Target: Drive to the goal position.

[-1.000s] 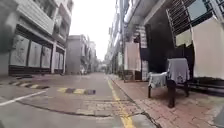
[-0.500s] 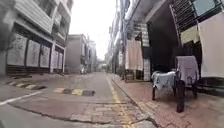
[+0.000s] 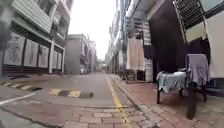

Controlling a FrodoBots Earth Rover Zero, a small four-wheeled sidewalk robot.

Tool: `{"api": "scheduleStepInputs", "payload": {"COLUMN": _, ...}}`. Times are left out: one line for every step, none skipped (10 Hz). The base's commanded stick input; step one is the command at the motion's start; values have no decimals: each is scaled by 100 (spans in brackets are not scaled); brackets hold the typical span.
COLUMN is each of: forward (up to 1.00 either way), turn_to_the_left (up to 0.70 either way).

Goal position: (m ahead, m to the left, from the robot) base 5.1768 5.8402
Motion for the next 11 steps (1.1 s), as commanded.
{"api": "scheduleStepInputs", "payload": {"forward": 47, "turn_to_the_left": -28}}
{"api": "scheduleStepInputs", "payload": {"forward": 47, "turn_to_the_left": 0}}
{"api": "scheduleStepInputs", "payload": {"forward": 47, "turn_to_the_left": 1}}
{"api": "scheduleStepInputs", "payload": {"forward": 47, "turn_to_the_left": 1}}
{"api": "scheduleStepInputs", "payload": {"forward": 47, "turn_to_the_left": 1}}
{"api": "scheduleStepInputs", "payload": {"forward": 47, "turn_to_the_left": 1}}
{"api": "scheduleStepInputs", "payload": {"forward": 47, "turn_to_the_left": 1}}
{"api": "scheduleStepInputs", "payload": {"forward": 47, "turn_to_the_left": 1}}
{"api": "scheduleStepInputs", "payload": {"forward": 47, "turn_to_the_left": 1}}
{"api": "scheduleStepInputs", "payload": {"forward": 47, "turn_to_the_left": 1}}
{"api": "scheduleStepInputs", "payload": {"forward": 47, "turn_to_the_left": 1}}
